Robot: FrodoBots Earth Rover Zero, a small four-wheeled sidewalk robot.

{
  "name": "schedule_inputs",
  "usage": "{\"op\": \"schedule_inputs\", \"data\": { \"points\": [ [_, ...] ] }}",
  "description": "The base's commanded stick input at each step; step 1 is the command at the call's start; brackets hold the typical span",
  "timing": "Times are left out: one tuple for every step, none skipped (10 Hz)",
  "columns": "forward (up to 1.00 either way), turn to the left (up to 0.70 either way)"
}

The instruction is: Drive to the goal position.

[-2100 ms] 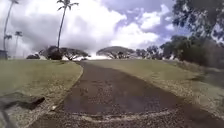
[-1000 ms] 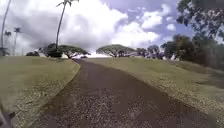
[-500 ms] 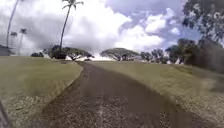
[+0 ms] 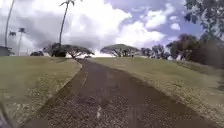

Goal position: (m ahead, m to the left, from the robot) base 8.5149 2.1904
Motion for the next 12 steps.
{"op": "schedule_inputs", "data": {
  "points": [
    [0.7,0.05],
    [0.69,0.24],
    [0.69,0.31],
    [0.69,0.27],
    [0.69,0.18],
    [0.69,0.08],
    [0.69,0.02],
    [0.69,0.01],
    [0.69,0.01],
    [0.69,0.02],
    [0.69,0.02],
    [0.69,0.02]
  ]
}}
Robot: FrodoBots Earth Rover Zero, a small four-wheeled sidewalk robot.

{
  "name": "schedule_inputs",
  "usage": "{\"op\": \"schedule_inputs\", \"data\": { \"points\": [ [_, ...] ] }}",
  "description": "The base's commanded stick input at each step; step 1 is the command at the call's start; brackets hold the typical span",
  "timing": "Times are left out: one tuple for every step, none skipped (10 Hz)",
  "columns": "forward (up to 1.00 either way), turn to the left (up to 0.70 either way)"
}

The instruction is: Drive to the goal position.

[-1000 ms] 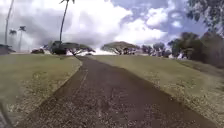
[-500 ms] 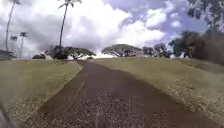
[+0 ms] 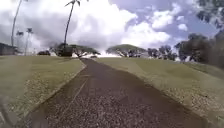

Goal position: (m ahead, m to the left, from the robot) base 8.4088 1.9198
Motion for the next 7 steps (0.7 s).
{"op": "schedule_inputs", "data": {
  "points": [
    [0.69,0.01],
    [0.69,0.01],
    [0.69,0.02],
    [0.69,0.02],
    [0.69,0.01],
    [0.69,0.01],
    [0.69,0.02]
  ]
}}
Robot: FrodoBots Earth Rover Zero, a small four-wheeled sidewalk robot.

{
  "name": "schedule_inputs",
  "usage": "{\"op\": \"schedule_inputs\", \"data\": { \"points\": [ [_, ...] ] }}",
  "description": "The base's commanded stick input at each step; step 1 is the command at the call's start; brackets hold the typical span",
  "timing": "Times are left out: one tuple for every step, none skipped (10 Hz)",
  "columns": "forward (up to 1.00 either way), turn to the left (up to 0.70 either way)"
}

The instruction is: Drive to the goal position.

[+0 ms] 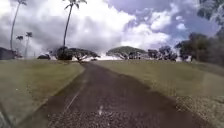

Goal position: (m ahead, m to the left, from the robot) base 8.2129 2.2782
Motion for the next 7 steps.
{"op": "schedule_inputs", "data": {
  "points": [
    [0.69,0.02],
    [0.69,0.01],
    [0.69,0.01],
    [0.69,0.02],
    [0.69,0.02],
    [0.69,0.02],
    [0.69,0.02]
  ]
}}
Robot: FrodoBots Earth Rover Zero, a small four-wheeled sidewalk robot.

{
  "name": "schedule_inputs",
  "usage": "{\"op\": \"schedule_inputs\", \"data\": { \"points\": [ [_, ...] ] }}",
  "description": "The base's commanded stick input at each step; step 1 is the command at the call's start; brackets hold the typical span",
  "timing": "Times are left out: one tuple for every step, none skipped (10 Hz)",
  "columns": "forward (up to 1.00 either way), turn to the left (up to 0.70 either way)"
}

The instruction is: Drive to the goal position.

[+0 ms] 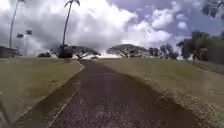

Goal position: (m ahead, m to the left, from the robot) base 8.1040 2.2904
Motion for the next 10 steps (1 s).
{"op": "schedule_inputs", "data": {
  "points": [
    [0.69,0.04],
    [0.69,0.3],
    [0.69,0.34],
    [0.69,0.25],
    [0.69,0.04],
    [0.69,0.02],
    [0.69,0.0],
    [0.69,0.0],
    [0.69,0.0],
    [0.69,0.01]
  ]
}}
